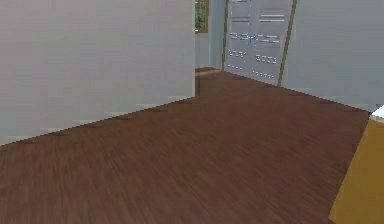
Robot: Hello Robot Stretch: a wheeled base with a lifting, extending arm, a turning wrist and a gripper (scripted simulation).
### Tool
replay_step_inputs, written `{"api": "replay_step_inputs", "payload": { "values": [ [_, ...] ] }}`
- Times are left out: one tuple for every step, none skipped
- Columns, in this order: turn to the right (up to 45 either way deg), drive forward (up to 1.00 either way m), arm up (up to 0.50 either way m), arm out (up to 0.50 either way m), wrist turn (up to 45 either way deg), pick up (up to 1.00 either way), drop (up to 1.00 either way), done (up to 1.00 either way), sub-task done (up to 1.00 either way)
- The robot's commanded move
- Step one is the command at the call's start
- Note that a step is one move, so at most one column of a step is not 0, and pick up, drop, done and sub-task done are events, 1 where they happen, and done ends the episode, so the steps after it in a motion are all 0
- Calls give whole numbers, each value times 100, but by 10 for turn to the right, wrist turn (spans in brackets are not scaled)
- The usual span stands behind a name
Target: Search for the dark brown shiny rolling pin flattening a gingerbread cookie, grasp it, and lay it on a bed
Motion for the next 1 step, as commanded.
{"api": "replay_step_inputs", "payload": {
  "values": [
    [0,0,10,0,0,0,0,0,0]
  ]
}}
